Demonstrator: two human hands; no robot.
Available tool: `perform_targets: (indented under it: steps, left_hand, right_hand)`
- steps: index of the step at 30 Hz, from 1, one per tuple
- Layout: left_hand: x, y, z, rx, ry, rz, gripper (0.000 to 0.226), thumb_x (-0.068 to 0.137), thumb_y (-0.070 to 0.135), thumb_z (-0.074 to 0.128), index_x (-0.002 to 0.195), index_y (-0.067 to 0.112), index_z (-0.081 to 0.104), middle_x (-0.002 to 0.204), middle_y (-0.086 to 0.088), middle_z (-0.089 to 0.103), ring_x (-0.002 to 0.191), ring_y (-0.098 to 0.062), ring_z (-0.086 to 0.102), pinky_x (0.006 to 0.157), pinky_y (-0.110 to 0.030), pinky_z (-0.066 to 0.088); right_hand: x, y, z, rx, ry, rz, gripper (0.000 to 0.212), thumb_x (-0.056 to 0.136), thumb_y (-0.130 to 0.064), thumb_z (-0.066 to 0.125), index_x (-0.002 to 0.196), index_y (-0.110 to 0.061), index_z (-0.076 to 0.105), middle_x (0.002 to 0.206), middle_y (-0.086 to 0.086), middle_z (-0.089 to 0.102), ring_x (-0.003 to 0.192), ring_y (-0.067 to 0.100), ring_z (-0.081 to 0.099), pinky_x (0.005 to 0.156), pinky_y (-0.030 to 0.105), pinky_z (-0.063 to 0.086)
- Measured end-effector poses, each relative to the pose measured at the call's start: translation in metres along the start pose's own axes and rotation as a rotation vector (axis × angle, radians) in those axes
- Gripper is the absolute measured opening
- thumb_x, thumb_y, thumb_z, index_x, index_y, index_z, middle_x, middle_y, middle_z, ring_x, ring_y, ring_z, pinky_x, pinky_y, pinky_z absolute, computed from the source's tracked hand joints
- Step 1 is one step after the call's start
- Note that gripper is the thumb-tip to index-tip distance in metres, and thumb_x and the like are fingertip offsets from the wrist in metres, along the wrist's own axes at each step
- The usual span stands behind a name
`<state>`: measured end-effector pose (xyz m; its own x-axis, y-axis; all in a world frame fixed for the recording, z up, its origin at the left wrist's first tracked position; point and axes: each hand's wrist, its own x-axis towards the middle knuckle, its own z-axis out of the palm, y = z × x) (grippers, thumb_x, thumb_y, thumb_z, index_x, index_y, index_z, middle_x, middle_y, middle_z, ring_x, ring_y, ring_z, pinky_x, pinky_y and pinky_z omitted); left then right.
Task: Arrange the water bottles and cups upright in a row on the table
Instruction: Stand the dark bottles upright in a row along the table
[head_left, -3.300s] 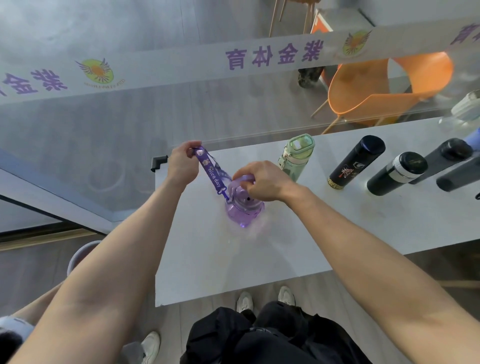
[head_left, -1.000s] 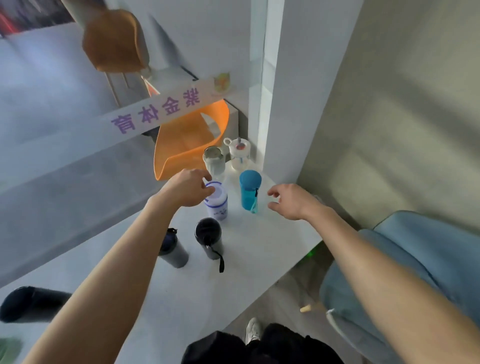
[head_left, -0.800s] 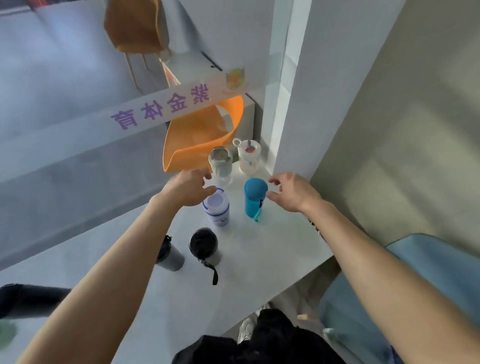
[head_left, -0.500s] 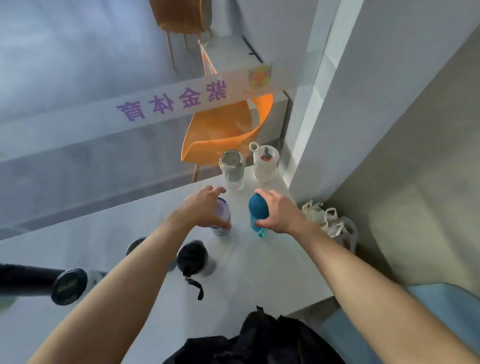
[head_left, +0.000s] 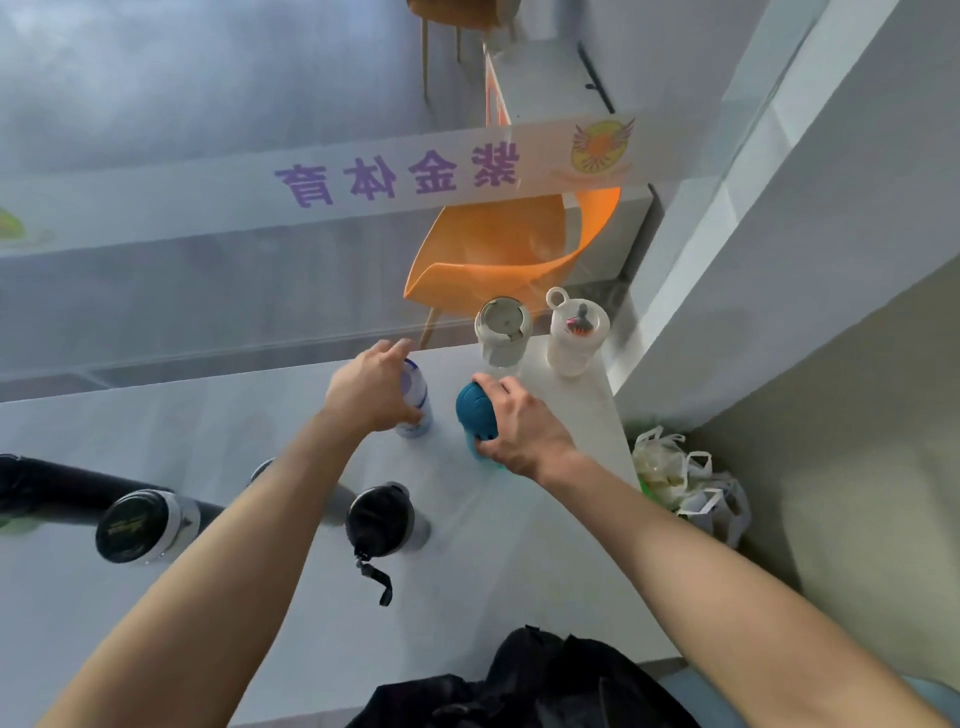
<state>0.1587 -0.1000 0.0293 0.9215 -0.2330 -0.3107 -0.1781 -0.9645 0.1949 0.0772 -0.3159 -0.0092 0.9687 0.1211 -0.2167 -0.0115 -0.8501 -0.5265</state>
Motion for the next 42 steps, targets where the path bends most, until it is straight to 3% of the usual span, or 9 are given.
perform_targets:
  steps: [5,16,21,24,26,29,33,36,42]
  left_hand:
    - [0.011,-0.032,-0.01,-0.095,0.089,-0.117,0.074,0.065,0.042,0.096,0.118,0.021,0.049,0.112,-0.003,0.065,0.101,-0.031,0.059,0.078,-0.042,0.051]
    - [0.043,-0.054,-0.019,-0.12,0.132,-0.075,0.076,0.07,0.032,0.098,0.134,0.023,0.057,0.12,-0.008,0.055,0.104,-0.033,0.06,0.078,-0.037,0.049]
    - [0.045,-0.056,-0.021,-0.124,0.115,-0.105,0.085,0.074,0.029,0.096,0.145,0.024,0.051,0.129,-0.009,0.054,0.113,-0.037,0.062,0.085,-0.043,0.056]
    - [0.05,-0.054,-0.019,-0.06,0.085,-0.137,0.109,0.07,0.041,0.098,0.159,0.029,0.036,0.142,-0.009,0.049,0.132,-0.037,0.055,0.106,-0.049,0.051]
    - [0.054,-0.044,-0.016,0.106,0.113,-0.062,0.127,0.063,0.064,0.096,0.165,0.032,0.026,0.154,-0.008,0.045,0.151,-0.035,0.038,0.127,-0.054,0.027]
    - [0.057,-0.017,-0.016,0.238,0.184,0.131,0.132,0.058,0.085,0.086,0.165,0.034,0.029,0.162,-0.004,0.045,0.16,-0.031,0.027,0.132,-0.057,0.0]
    - [0.06,0.019,-0.011,0.248,0.137,0.189,0.107,0.069,0.069,0.088,0.158,0.032,0.042,0.144,-0.001,0.058,0.133,-0.03,0.058,0.125,-0.049,0.026]
    - [0.061,0.02,-0.012,0.077,0.138,0.112,0.084,0.077,0.041,0.092,0.148,0.03,0.049,0.127,-0.003,0.061,0.11,-0.033,0.065,0.097,-0.044,0.053]
    - [0.062,0.001,-0.015,0.064,0.158,0.043,0.078,0.075,0.036,0.094,0.14,0.031,0.052,0.119,-0.002,0.064,0.095,-0.029,0.064,0.08,-0.042,0.057]
  right_hand:
    - [0.044,-0.028,0.011,-0.002,-0.013,-0.064,0.088,0.086,-0.032,0.083,0.161,-0.024,0.038,0.137,0.015,0.055,0.118,0.04,0.065,0.103,0.043,0.054]
    - [0.122,-0.057,0.0,-0.043,0.067,-0.012,0.092,0.086,-0.035,0.087,0.163,-0.024,0.036,0.137,0.018,0.056,0.12,0.042,0.066,0.102,0.045,0.055]
    - [0.107,-0.062,-0.02,-0.088,0.034,0.034,0.134,0.067,-0.081,0.082,0.171,-0.029,0.015,0.147,0.013,0.055,0.128,0.036,0.063,0.101,0.048,0.055]
    - [0.089,-0.051,-0.044,0.033,0.407,-0.156,0.09,0.086,-0.071,0.068,0.153,-0.014,0.051,0.129,0.008,0.067,0.115,0.027,0.067,0.092,0.044,0.059]
    - [0.087,-0.036,-0.063,0.019,0.558,-0.247,0.053,0.094,-0.045,0.065,0.135,-0.011,0.066,0.121,0.007,0.069,0.109,0.024,0.065,0.091,0.044,0.06]
    - [0.102,-0.013,-0.085,-0.124,0.378,-0.147,0.068,0.088,-0.036,0.072,0.15,-0.013,0.055,0.14,0.011,0.06,0.128,0.032,0.058,0.106,0.046,0.055]
    - [0.115,0.005,-0.083,-0.325,-0.11,0.079,0.11,0.081,-0.046,0.086,0.168,-0.033,0.022,0.157,0.011,0.041,0.142,0.036,0.05,0.111,0.05,0.051]
    - [0.116,0.008,-0.074,-0.273,-0.108,0.113,0.102,0.08,-0.037,0.088,0.163,-0.035,0.03,0.141,0.011,0.052,0.126,0.039,0.062,0.101,0.049,0.056]
    - [0.117,0.005,-0.062,-0.2,-0.056,0.076,0.093,0.078,-0.031,0.09,0.157,-0.03,0.04,0.131,0.013,0.058,0.119,0.039,0.066,0.097,0.044,0.057]
